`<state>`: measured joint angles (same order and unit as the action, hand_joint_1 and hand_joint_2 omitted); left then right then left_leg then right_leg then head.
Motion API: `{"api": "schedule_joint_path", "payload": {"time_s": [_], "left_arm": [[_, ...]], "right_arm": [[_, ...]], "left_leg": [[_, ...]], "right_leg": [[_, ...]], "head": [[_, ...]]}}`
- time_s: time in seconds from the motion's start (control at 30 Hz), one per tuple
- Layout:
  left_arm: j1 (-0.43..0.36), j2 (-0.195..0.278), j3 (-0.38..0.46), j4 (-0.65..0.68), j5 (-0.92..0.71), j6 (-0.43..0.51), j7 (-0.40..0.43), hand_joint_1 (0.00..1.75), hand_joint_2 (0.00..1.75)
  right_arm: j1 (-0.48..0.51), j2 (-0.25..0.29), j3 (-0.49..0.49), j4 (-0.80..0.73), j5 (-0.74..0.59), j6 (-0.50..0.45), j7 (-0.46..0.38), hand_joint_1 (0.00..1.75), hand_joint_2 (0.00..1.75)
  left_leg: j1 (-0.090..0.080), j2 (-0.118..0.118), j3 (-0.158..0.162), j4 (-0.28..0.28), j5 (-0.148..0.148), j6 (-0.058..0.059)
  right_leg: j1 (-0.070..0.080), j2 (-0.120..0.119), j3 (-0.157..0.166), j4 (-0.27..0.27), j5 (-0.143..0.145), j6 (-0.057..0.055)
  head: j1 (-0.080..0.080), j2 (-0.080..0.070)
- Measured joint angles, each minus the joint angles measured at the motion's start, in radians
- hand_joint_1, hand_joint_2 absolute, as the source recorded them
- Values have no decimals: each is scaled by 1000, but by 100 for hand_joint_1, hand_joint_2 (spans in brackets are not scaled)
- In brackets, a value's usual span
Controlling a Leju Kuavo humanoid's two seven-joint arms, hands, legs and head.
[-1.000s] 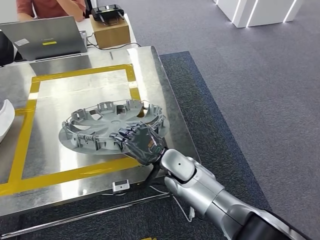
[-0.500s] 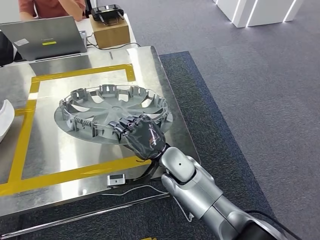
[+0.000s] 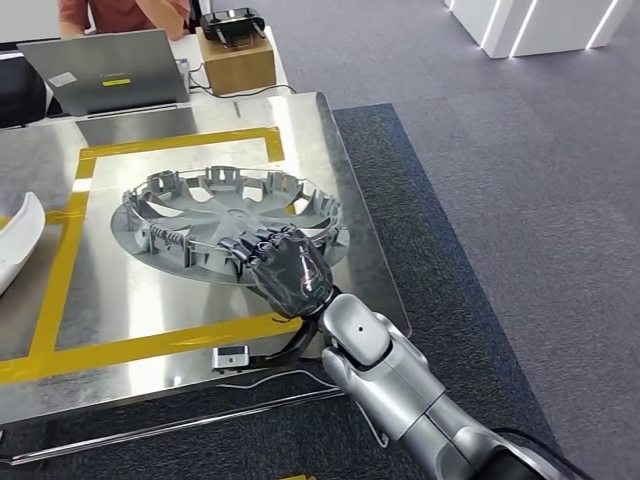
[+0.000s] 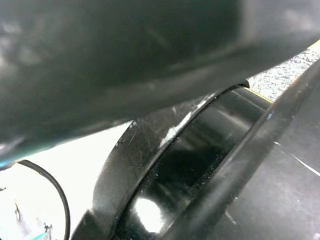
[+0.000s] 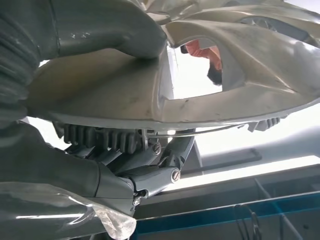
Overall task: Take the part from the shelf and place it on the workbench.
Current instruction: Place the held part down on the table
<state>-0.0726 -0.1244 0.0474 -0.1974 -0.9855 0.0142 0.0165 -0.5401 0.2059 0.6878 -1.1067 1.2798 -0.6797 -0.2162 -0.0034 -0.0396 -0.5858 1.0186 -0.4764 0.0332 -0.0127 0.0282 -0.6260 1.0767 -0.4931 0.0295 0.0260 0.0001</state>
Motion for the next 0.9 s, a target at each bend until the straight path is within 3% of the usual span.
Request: {"api": "schedule_joint_path", "payload": {"time_s": [0.07, 0.13, 0.2, 0.3, 0.33, 0.37, 0.4, 0.43, 0.5, 0.53, 0.63, 0.7, 0.83, 0.87, 0.9], "left_arm": [[-1, 0, 0, 0, 0, -1, 0, 0, 0], [-2, 0, 0, 0, 1, -2, 0, 0, 0], [-2, 0, 0, 0, 1, -2, 1, 0, 0], [-4, 1, 0, 0, 1, -2, 1, 0, 0], [-3, 1, 0, 0, 1, -2, 1, 0, 0], [-3, 1, 0, 0, 1, -2, 1, 0, 0], [-2, 2, 0, 0, 1, -2, 1, 0, 0], [-3, 2, 0, 0, 1, -1, 1, 0, 0], [-3, 3, 0, -1, 1, -1, 1, 0, 0], [-4, 2, 0, -1, 1, 0, 1, 0, 0], [-3, 2, 0, -1, 2, 0, 1, 0, 0], [-2, 2, -1, -1, 3, 0, 1, 0, 0], [-4, 1, -2, -1, 3, -1, 1, 0, 0], [-4, 1, -2, -1, 3, -2, 1, 0, 0], [-4, 1, -2, -1, 3, -2, 1, 0, 0]], "right_arm": [[0, 0, -2, 0, 0, -1, 0, 175, 175], [1, 1, -2, 0, 0, -1, 0, 175, 175], [1, 4, -2, 0, 0, -1, 0, 175, 175], [1, 5, -3, 0, -2, -1, 1, 175, 175], [1, 5, -3, 0, -3, -1, 1, 175, 175], [1, 5, -3, 0, -4, -1, 1, 175, 175], [2, 5, -3, 0, -4, -1, 2, 175, 175], [2, 5, -3, 0, -5, -1, 3, 175, 175], [1, 5, -3, 0, -5, -1, 6, 175, 175], [0, 5, -3, 0, -5, -1, 8, 175, 175], [-1, 5, -2, -1, -2, -2, 18, 175, 175], [-1, 5, -2, -3, 0, -2, 24, 175, 175], [1, 4, -1, -5, 1, -2, 27, 175, 175], [2, 3, -1, -5, 2, -2, 27, 175, 175], [2, 3, 0, -5, 2, -2, 27, 175, 175]], "left_leg": [[2, -9, -9, 3, 2, -13], [6, -16, -13, 3, 3, -26], [6, -1, -28, 35, -21, -39], [12, 25, -112, 213, -103, -57], [15, 27, -137, 263, -116, -61], [18, 28, -148, 282, -110, -64], [21, 30, -138, 258, -85, -66], [23, 35, -111, 200, -46, -67], [21, 55, -49, 67, 8, -64], [18, 62, -31, 27, 17, -60], [12, 57, -26, 8, 13, -39], [14, 49, -25, 4, 16, -24], [12, 33, -25, 2, 18, -8], [10, 29, -25, 2, 17, -7], [8, 24, -24, 2, 17, -7]], "right_leg": [[2, 13, 26, -49, 4, -7], [1, 5, 30, -57, 5, -14], [-2, -8, 35, -65, 7, -25], [-4, -31, 39, -68, 5, -36], [-4, -37, 39, -67, 4, -36], [-4, -43, 40, -67, 3, -36], [-5, -47, 42, -67, 1, -35], [-5, -52, 45, -66, -1, -33], [-3, -59, 50, -63, -7, -24], [-1, -62, 50, -62, -9, -19], [2, -76, 50, -64, -11, -3], [0, -66, 37, -39, -33, 7], [1, -33, -85, 204, -136, 11], [2, -31, -103, 232, -135, 9], [3, -31, -104, 220, -113, 5]], "head": [[-1, 0], [-1, 0], [-5, 0], [-13, 0], [-13, 0], [-14, 0], [-14, 0], [-14, 0], [-16, 0], [-17, 0], [-17, 0], [-13, 0], [-6, 0], [-6, 0], [-5, 0]]}}
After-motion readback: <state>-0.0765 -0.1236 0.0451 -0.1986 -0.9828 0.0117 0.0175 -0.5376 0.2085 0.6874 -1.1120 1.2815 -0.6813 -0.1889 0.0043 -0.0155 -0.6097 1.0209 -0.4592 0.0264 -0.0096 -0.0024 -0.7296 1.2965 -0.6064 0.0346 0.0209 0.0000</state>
